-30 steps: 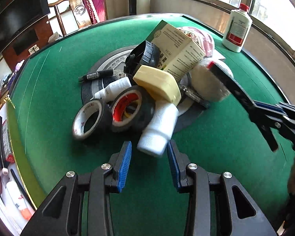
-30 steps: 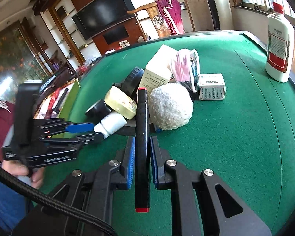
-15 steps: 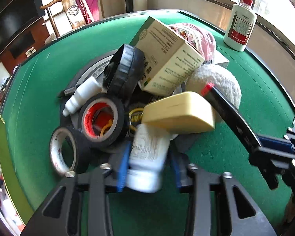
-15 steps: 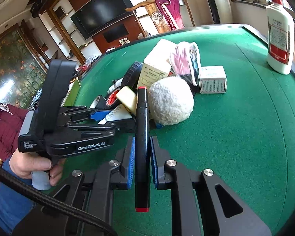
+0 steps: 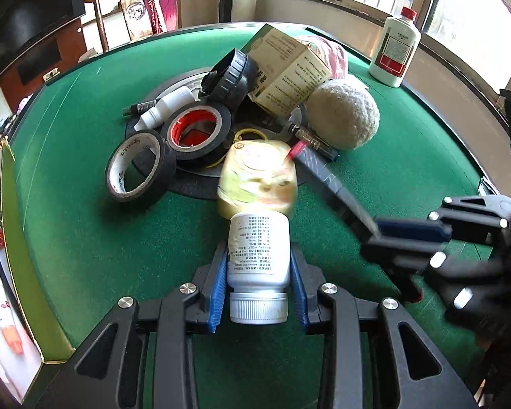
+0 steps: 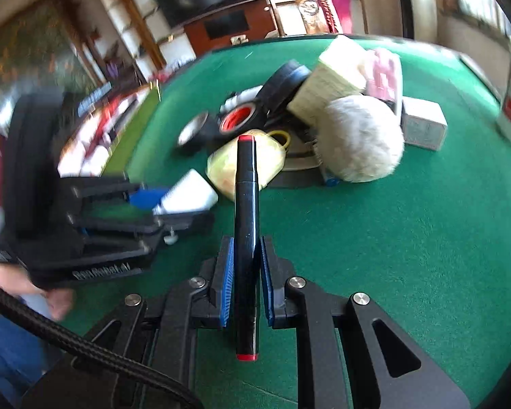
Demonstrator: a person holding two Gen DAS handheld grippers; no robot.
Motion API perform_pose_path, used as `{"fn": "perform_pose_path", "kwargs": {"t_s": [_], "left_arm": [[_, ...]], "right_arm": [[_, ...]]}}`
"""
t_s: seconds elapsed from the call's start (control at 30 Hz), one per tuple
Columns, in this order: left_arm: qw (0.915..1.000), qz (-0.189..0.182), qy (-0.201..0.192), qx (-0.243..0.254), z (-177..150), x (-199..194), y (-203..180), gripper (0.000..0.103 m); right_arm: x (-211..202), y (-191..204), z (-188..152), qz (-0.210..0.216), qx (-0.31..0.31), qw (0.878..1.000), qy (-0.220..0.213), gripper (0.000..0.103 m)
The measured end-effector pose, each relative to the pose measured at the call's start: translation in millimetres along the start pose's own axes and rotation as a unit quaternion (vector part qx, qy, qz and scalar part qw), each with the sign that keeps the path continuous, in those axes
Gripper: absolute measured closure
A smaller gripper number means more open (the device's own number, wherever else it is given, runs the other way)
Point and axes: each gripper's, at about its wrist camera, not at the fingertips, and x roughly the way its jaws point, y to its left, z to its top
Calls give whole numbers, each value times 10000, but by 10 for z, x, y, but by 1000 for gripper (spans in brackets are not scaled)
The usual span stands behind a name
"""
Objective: Organize objects
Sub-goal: 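Lift the white bottle with the left gripper while the right lifts the marker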
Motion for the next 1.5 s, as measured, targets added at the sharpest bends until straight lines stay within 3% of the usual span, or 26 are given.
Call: {"fn": "perform_pose_path", "kwargs": {"t_s": [0.2, 0.5, 0.73, 1.17, 1.33, 1.5], "left_arm": [[9998, 106, -99, 157, 31, 56, -75, 73], [9991, 230, -243, 279, -9, 53, -89, 74], [9986, 291, -298, 319, -15, 47, -103, 74], [9971, 400, -572, 293, -43, 55, -143, 74], [9982, 271, -500, 174, -25, 37, -76, 75], [9988, 167, -455, 5, -10, 8, -9, 75]], "right_arm": [[161, 237, -50, -657, -763, 9947, 217, 91], [178, 281, -101, -799, -936, 9924, 68, 91], [152, 171, -78, -441, -599, 9972, 3, 90], [171, 304, -83, -822, -835, 9931, -26, 91], [83, 64, -6, -388, -96, 9989, -252, 91], [69, 36, 3, -176, 64, 9991, -391, 91]]}}
